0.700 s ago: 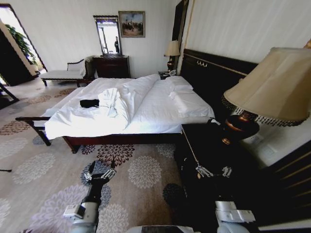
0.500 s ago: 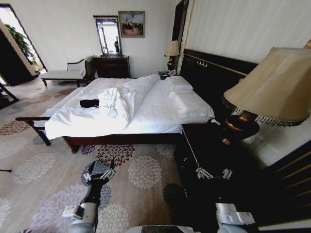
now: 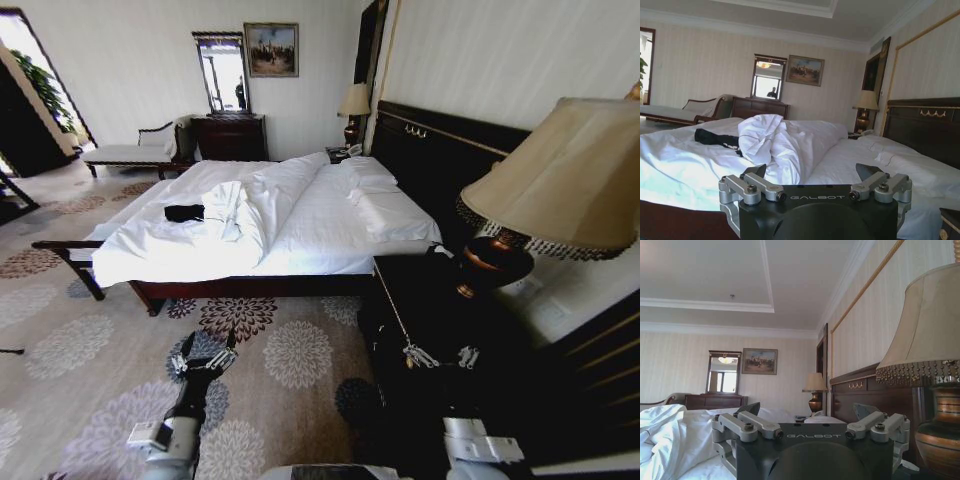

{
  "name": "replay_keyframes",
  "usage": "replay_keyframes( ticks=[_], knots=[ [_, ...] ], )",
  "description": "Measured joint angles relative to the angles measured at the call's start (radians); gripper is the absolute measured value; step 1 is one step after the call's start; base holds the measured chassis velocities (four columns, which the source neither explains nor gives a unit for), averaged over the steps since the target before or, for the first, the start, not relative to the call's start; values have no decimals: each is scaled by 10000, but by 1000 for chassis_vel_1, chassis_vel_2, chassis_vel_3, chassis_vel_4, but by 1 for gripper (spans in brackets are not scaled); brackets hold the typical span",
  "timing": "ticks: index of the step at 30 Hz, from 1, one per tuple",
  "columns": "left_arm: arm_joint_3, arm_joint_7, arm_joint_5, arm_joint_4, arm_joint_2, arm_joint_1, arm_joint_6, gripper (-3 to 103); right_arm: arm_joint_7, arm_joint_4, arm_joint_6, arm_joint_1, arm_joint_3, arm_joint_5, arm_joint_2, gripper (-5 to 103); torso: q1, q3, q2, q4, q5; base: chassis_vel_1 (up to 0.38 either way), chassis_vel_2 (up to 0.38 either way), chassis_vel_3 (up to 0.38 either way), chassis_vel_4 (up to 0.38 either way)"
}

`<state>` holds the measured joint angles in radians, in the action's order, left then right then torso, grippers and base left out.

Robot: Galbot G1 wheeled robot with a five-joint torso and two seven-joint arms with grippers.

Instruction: Fold the clothes on the bed.

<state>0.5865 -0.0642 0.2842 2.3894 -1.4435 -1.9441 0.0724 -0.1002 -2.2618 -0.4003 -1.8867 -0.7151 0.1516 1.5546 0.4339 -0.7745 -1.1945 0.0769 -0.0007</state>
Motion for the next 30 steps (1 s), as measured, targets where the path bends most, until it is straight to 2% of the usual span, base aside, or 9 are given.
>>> replay_keyframes(
  ticks=[9,14,19,21,25,30],
  knots=[
    [7,1,-64,67,-17,-72,42,100,-26,-100,-57,-135,12,22,-18,100,1,-1,0,0,1,-97,108,112,-91],
    [164,6,136,128,14,59,-38,100,7,-361,361,-499,29,-24,-106,100,-1,1,-2,1,-1,-210,202,219,-203],
    [317,120,1148,283,134,213,-541,100,154,-529,922,-643,-4,-94,-209,100,4,-3,1,0,-1,-243,242,263,-272],
    [367,204,1181,285,159,238,-562,100,183,-530,979,-669,17,-102,-208,100,5,-3,2,-2,0,-260,250,283,-271],
    [427,402,740,215,178,302,-390,100,234,-528,991,-705,70,-223,-148,100,6,-3,2,2,-2,-248,235,257,-256],
    [278,413,516,186,81,218,-242,100,243,-500,759,-643,35,-379,-118,100,5,-2,2,-3,2,-166,187,175,-196]
  ],
)
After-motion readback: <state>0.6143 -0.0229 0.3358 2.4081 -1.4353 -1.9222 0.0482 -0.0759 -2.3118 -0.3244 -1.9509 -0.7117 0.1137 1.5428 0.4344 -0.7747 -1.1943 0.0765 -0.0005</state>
